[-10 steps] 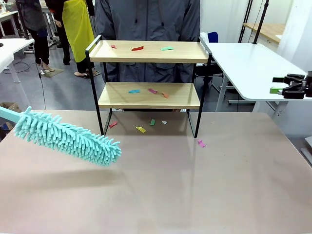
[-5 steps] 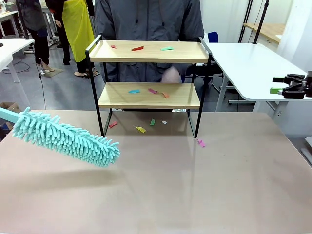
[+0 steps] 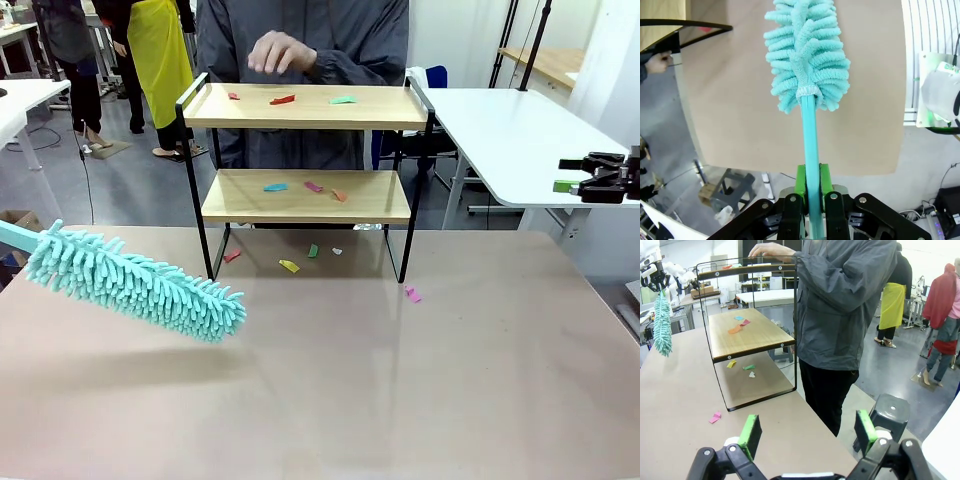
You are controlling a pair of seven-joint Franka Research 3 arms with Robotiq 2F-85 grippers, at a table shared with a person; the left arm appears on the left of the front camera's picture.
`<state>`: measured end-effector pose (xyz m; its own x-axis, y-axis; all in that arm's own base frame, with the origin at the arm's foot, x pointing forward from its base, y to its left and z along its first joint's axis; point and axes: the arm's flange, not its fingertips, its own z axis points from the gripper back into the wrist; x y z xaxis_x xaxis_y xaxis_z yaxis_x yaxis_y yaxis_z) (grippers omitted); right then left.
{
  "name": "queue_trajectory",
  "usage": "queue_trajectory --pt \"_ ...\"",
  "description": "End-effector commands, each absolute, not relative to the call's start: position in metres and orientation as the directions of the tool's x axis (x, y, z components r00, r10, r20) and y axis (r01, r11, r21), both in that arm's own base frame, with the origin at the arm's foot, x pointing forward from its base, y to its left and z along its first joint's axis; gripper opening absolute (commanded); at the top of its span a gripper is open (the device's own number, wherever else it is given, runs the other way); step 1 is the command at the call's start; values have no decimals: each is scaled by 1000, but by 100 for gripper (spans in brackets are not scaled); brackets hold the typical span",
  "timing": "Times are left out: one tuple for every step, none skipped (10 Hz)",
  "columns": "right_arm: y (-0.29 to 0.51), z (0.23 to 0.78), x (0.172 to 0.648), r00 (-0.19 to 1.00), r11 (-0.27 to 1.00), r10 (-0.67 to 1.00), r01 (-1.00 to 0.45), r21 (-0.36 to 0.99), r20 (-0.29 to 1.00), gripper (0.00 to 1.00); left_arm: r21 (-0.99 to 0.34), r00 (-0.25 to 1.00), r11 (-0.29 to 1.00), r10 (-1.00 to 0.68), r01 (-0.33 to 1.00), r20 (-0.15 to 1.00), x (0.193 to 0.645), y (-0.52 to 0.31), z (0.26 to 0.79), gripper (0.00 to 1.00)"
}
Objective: Clean the shelf.
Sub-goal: Clean the specific section of the Shelf indicated by the human with the Duster.
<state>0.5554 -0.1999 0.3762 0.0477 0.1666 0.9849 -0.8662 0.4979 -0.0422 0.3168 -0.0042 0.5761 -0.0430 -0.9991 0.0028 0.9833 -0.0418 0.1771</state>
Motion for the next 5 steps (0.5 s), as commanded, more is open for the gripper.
queue_trajectory --pt "-198 378 555 45 496 170 -867 -45 984 100 174 -61 -59 -998 983 6 314 -2 577 13" --pt "-198 378 555 45 496 170 -867 -45 984 100 174 -61 -59 -998 983 6 314 -2 577 13" --pt "-198 378 555 45 496 170 -867 -45 984 100 174 -61 -59 -998 983 6 314 -2 577 13" --pt "-198 378 555 45 496 170 -867 -45 984 100 174 -61 -59 -998 983 6 314 -2 577 13" --pt "-198 378 555 45 496 170 -867 -45 984 100 174 -61 -59 -998 983 6 314 -2 577 13"
